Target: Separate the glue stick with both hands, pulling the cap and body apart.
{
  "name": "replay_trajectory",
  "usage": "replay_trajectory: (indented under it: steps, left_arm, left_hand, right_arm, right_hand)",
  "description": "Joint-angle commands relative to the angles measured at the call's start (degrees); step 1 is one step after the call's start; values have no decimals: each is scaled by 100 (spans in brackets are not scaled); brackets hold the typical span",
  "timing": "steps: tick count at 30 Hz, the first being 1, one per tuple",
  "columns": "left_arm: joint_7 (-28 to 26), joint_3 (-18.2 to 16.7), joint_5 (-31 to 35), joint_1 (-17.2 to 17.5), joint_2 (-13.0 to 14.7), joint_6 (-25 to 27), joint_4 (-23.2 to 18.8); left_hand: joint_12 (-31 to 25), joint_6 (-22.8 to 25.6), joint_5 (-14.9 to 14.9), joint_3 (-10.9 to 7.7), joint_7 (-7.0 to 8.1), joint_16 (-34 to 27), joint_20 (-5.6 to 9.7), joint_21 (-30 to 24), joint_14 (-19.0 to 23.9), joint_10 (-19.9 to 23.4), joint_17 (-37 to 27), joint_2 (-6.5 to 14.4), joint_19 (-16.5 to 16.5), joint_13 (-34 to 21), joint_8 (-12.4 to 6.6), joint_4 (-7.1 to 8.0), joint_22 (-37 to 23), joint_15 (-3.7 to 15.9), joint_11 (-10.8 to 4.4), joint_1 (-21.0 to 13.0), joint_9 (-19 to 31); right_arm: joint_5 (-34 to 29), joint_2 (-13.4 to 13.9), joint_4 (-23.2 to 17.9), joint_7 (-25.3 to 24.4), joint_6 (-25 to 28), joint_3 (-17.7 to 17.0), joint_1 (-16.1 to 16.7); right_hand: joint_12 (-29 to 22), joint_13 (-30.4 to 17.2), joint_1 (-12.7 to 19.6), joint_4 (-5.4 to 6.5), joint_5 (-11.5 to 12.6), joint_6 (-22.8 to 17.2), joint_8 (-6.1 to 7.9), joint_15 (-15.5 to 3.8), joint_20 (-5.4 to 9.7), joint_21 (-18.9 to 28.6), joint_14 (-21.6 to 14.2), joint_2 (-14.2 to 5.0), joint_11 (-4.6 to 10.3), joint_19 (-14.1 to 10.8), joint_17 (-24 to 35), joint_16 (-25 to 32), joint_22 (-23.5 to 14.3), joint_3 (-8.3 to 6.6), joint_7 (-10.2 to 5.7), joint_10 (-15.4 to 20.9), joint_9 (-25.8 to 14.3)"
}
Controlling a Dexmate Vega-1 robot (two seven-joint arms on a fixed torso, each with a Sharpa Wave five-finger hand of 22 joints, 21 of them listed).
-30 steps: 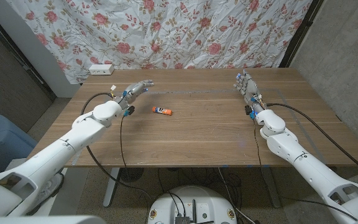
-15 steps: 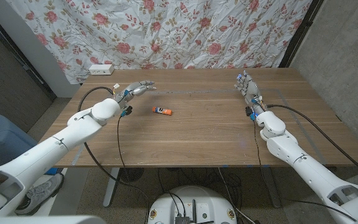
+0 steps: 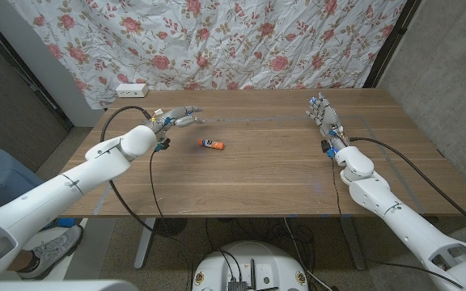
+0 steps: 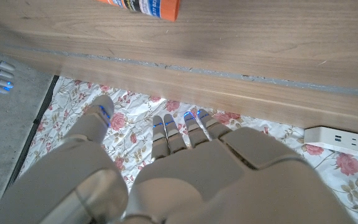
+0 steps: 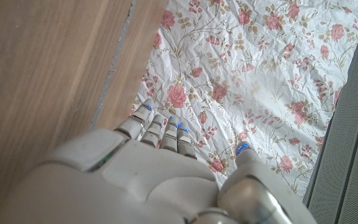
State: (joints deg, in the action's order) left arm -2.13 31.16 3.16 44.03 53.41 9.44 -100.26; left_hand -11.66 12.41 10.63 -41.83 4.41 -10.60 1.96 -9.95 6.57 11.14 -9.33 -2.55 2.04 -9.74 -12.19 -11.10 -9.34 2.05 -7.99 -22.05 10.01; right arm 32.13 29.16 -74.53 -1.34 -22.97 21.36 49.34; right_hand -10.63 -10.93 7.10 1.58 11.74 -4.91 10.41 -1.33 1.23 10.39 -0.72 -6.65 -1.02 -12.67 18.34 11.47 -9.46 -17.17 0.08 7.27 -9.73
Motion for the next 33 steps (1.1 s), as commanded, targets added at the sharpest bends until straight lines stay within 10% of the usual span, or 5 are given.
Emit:
replay_trajectory:
  steps: [1, 33]
  left_arm:
    - [304, 184, 785, -109, 213, 223, -301]
    - [2256, 908, 2965, -957, 270, 1091, -815]
  left_hand:
    - [19, 76, 57, -26, 41, 33, 285, 2, -20, 37, -21, -24, -51, -27, -31, -1, -14, 521, -7, -131, 13]
    - [17, 506, 52, 130, 318, 49, -101, 4, -662, 412, -29, -456, -790, -35, -51, 30, -20, 317, -265, -874, 23]
  right_arm:
    - [49, 31, -74, 28, 34, -19, 59]
    - [-18, -63, 27, -103, 67, 5, -49]
  right_hand:
    - [-55, -10, -3, -42, -2, -62, 24, -30, 18, 25, 12, -77, 37, 33, -7, 31, -20, -15, -15, 8, -24]
    - [-62, -9, -7, -83, -18, -96, 31, -3, -14, 30, 27, -99, 4, 52, -32, 52, -20, -36, -15, 18, -25]
